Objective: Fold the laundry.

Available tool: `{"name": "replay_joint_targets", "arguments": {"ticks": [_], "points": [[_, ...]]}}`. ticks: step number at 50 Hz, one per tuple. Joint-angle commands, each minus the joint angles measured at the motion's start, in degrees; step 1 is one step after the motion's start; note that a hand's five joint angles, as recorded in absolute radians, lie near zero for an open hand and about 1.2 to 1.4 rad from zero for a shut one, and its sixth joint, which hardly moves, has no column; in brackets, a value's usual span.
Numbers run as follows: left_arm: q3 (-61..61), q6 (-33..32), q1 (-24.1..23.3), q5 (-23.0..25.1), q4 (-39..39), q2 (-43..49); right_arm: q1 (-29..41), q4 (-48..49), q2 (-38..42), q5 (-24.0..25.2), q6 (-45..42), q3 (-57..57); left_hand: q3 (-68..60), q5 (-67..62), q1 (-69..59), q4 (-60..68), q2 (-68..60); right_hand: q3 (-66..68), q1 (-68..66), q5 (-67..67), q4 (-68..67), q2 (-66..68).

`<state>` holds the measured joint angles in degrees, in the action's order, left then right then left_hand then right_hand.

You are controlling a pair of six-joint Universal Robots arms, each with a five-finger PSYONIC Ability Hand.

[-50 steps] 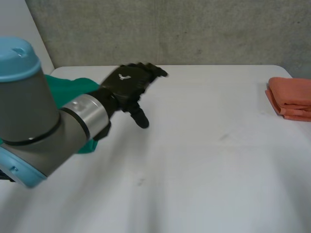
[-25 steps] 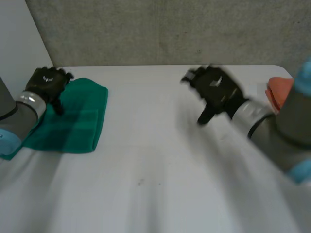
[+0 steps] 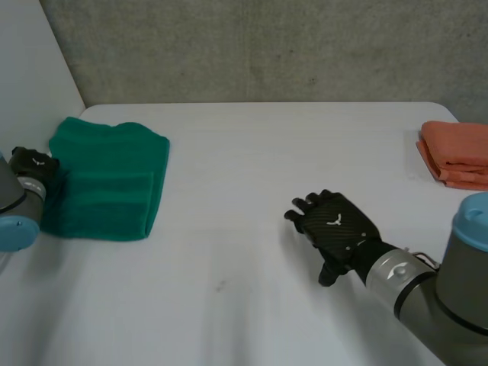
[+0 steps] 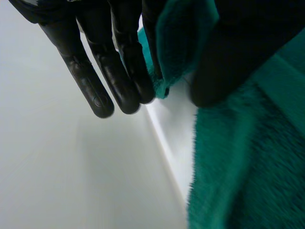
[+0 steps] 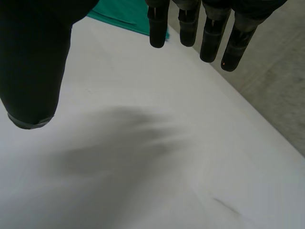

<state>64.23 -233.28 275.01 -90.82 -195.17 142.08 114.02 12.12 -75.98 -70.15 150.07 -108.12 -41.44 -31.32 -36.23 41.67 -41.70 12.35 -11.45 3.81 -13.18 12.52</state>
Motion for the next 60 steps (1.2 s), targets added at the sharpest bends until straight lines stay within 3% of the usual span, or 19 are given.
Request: {"name": "replay_joint_targets", "arguments": {"ticks": [1, 6, 11, 15, 17, 21, 22, 26, 32, 38, 42, 53, 56, 57, 58, 59, 60], "points": [[7.21, 9.4, -4.48, -0.93, -5.3, -12.07, -3.62, 1.67, -4.0, 0.1, 0.14, -2.19, -38.56, -38.68, -43.77, 38.33, -38.3, -2.35, 1.45, -3.81, 3.18, -2.52], [11.7, 19.34, -11.33, -1.11, -7.24, -21.83, -6.08, 1.94, -5.23, -0.52, 0.31, -1.75, -38.56, -38.68, -43.77, 38.33, -38.3, -2.35, 1.45, -3.81, 3.18, -2.52], [16.35, 28.56, -23.61, 0.03, -2.77, -30.18, -9.77, 1.85, -6.55, -0.87, 1.1, -1.22, -38.56, -38.68, -43.77, 38.33, -38.3, -2.35, 1.45, -3.81, 3.18, -2.52], [17.68, 30.78, -29.87, 0.39, -1.53, -31.95, -11.27, 1.76, -6.99, -0.87, 1.19, -0.78, -38.56, -38.68, -43.77, 38.33, -38.3, -2.35, 1.45, -3.81, 3.18, -2.52], [17.68, 30.6, -29.97, 0.3, -2.05, -31.61, -11.54, 1.67, -6.99, -0.87, 1.19, -0.87, -38.56, -38.68, -43.77, 38.33, -38.3, -2.35, 1.45, -3.81, 3.18, -2.52], [16.28, 29.38, -28.75, 0.03, -3.28, -28.62, -11.62, 1.5, -6.99, -0.34, 1.1, -1.66, 24.53, 24.41, 19.32, -24.76, 24.79, -2.35, 1.45, -3.81, 3.18, -2.52], [15.49, 27.72, -26.31, 0.03, -3.2, -27.14, -11.63, 1.41, -6.9, -0.25, 1.1, -1.75, 31.16, 31.04, 25.95, -31.39, 31.42, -2.35, 1.45, -3.81, 3.18, -2.52], [14.17, 22.89, -17.78, 0.38, -3.11, -24.06, -11.54, 1.32, -6.81, -0.08, 1.1, -2.01, 31.22, 31.1, 26.01, -31.45, 31.49, -2.35, 1.45, -3.81, 3.18, -2.52], [10.39, 21.11, -11.61, 1.0, -3.2, -17.9, -11.1, 1.32, -6.81, -0.08, 0.93, -1.92, 30.55, 30.43, 25.34, -30.78, 30.82, -2.35, 1.45, -3.81, 3.18, -2.52], [6.52, 21.02, -3.7, 6.35, 0.05, -10.96, -10.83, 1.32, -6.29, -0.16, 0.58, -2.01, 28.87, 28.75, 23.66, -29.1, 29.13, -2.35, 1.45, -3.81, 3.18, -2.52], [3.63, 21.29, -1.94, 10.05, 3.48, -7.35, -10.83, 1.41, -5.94, -0.16, 0.49, -2.01, 28.87, 28.75, 23.66, -29.1, 29.13, -2.35, 1.45, -3.81, 3.18, -2.52], [-4.55, 21.02, 1.23, 10.58, 4.8, 0.3, -10.83, 1.59, -4.71, -0.52, 0.49, -2.27, 22.16, 22.04, 16.95, -22.39, 22.42, -2.35, 1.45, -3.81, 3.18, -2.52], [-5.87, 21.02, 1.32, 10.49, 5.24, 0.92, -10.83, 1.67, -4.7, -0.6, 0.4, -2.45, 8.07, 7.95, 2.86, -8.3, 8.34, -2.35, 1.45, -3.81, 3.18, -2.52], [-6.05, 21.02, 1.32, 10.4, 5.24, 0.92, -10.92, 1.67, -4.7, -0.6, 0.4, -2.45, -1.31, -1.44, -6.52, 1.09, -1.05, -2.35, 1.45, -3.81, 3.18, -2.52], [-6.14, 21.11, 1.23, 9.79, 5.07, 0.65, -10.92, 1.67, -4.7, -0.6, 0.4, -2.45, -30.72, -30.84, -35.93, 30.49, -30.45, -2.35, 1.45, -3.81, 3.18, -2.52], [-6.05, 21.11, 1.32, 9.44, 4.89, 0.39, -10.92, 1.67, -4.62, -0.6, 0.31, -2.45, -38.48, -38.61, -43.69, 38.25, -38.22, -2.35, 1.45, -3.81, 3.18, -2.52], [-5.96, 21.11, 1.32, 8.83, 4.71, 0.21, -10.92, 1.67, -4.7, -0.69, 0.31, -2.45, -38.56, -38.68, -43.77, 38.33, -38.3, -2.35, 1.45, -3.81, 3.18, -2.52]]}}
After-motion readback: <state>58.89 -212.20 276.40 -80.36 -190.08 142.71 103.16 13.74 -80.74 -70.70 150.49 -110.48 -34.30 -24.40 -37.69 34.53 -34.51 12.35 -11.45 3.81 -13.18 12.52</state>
